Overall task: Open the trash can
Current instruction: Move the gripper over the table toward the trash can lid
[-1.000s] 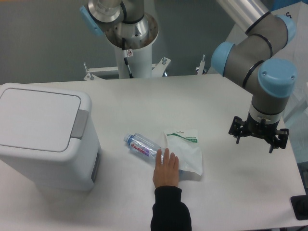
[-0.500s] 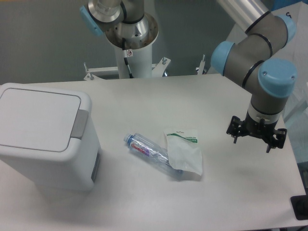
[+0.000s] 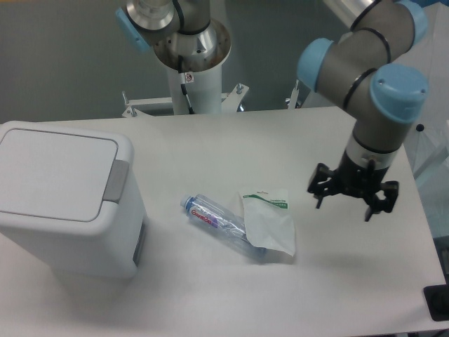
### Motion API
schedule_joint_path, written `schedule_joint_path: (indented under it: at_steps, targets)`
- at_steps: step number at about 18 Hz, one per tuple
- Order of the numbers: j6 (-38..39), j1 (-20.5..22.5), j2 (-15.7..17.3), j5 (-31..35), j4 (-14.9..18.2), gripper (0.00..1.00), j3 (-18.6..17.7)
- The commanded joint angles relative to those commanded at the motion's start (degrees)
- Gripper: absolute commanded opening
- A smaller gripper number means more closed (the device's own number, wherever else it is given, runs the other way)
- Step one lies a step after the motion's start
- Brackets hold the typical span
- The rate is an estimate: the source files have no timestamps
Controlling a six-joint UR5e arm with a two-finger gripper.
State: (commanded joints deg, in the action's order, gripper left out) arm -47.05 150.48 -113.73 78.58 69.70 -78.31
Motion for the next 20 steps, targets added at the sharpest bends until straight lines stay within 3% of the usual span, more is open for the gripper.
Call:
schedule_joint_path:
  at_steps: [6,10,20]
  targets:
    - [9.8,-2.6,2.9,-7.1,0.0,1.00,-0.2]
    - [21.3,-6.4,4.1,-8.8,-0.9,1.00,-0.1]
    - [29.8,-10.0,8.2,-19.9,-1.0,1.00,0.1]
